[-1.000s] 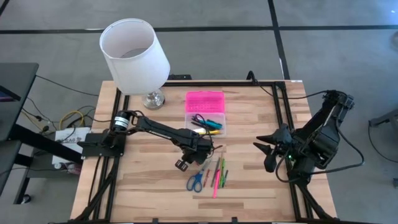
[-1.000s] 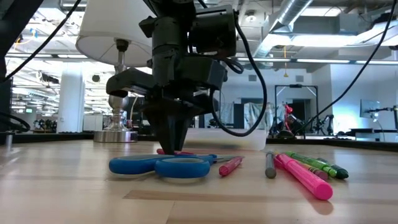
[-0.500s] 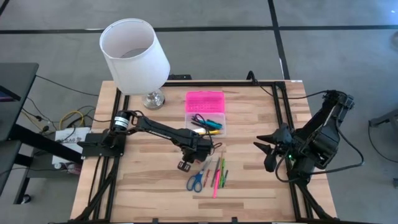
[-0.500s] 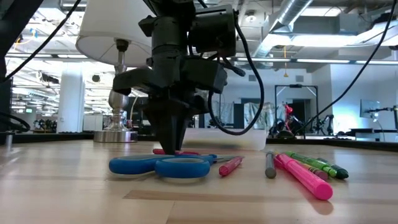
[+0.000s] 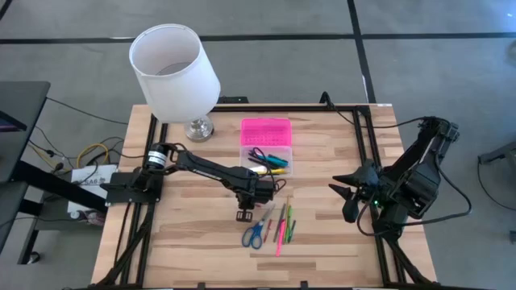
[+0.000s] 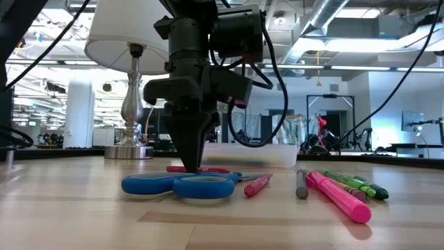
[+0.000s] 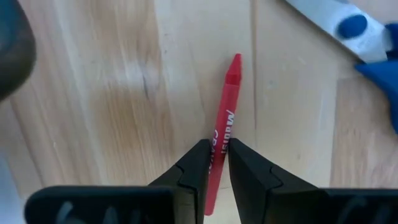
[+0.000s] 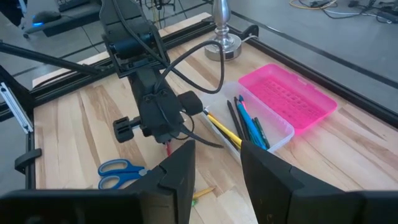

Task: Pick & place school supplies into a supply box
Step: Put the left red crayon into the pink supply box

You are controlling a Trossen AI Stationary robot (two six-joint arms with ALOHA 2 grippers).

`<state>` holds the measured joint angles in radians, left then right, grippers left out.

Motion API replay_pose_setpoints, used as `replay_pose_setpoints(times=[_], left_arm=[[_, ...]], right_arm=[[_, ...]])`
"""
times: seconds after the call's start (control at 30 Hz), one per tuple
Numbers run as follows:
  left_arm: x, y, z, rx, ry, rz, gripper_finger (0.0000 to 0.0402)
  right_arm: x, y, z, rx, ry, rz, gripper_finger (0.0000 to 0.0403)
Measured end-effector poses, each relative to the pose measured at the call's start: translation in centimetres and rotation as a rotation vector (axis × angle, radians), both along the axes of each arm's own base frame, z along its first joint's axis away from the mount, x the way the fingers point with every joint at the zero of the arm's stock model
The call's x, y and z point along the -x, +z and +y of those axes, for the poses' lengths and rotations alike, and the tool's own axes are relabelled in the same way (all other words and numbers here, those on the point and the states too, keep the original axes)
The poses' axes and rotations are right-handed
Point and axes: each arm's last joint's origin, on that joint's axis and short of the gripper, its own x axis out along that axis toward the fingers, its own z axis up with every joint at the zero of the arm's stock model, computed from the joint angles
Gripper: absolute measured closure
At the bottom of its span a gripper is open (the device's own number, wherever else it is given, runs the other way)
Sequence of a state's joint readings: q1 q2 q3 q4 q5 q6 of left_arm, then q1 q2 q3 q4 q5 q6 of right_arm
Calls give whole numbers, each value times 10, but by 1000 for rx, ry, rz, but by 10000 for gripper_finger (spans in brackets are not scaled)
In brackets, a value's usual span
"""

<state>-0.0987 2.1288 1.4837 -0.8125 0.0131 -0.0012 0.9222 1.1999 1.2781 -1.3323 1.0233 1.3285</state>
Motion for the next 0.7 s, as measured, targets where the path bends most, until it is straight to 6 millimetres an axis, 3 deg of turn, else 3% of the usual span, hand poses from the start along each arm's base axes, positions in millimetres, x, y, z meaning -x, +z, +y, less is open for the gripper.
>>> replay_pose_setpoints(times=[0.2, 0.47, 0.7], left_arm=[[0, 0, -6, -43, -160, -13, 345], [-1, 0, -1, -42, -198, -16, 346], [-1, 0, 4, -20, -234, -14, 388]], right_arm=[[-2, 0, -2, -1, -13, 0, 282], [-3, 0, -3, 0, -21, 0, 282], [-3, 0, -3, 0, -21, 1, 282]])
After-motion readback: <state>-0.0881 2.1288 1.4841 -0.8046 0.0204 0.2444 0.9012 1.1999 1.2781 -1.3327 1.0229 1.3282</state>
